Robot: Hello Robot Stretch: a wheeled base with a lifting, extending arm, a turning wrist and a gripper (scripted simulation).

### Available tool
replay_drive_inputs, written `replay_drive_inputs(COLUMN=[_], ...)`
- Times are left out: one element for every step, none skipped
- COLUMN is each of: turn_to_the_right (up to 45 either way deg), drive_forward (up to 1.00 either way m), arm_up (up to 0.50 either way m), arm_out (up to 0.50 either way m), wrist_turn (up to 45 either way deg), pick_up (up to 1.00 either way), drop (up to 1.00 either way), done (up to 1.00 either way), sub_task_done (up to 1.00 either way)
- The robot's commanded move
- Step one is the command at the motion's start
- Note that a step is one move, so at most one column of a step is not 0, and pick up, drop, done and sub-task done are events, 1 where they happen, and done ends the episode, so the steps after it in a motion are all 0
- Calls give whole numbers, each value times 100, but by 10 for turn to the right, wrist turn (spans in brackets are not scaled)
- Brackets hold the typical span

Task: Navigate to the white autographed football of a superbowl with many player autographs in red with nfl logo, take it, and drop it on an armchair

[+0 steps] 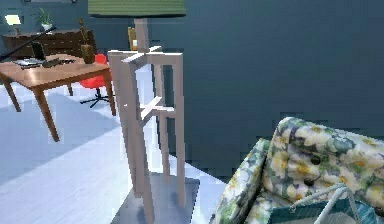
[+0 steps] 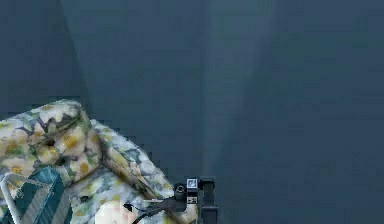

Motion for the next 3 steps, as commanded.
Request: replay_drive_inputs(turn_to_the_right=[0, 0, 0], drive_forward=[0, 0, 0], arm_up=[10, 0, 0], arm_out=[0, -8, 0], wrist_turn=[0, 0, 0], pick_up=[0, 0, 0], drop=[0, 0, 0], done=[0, 0, 100], sub_task_done=[0, 0, 0])
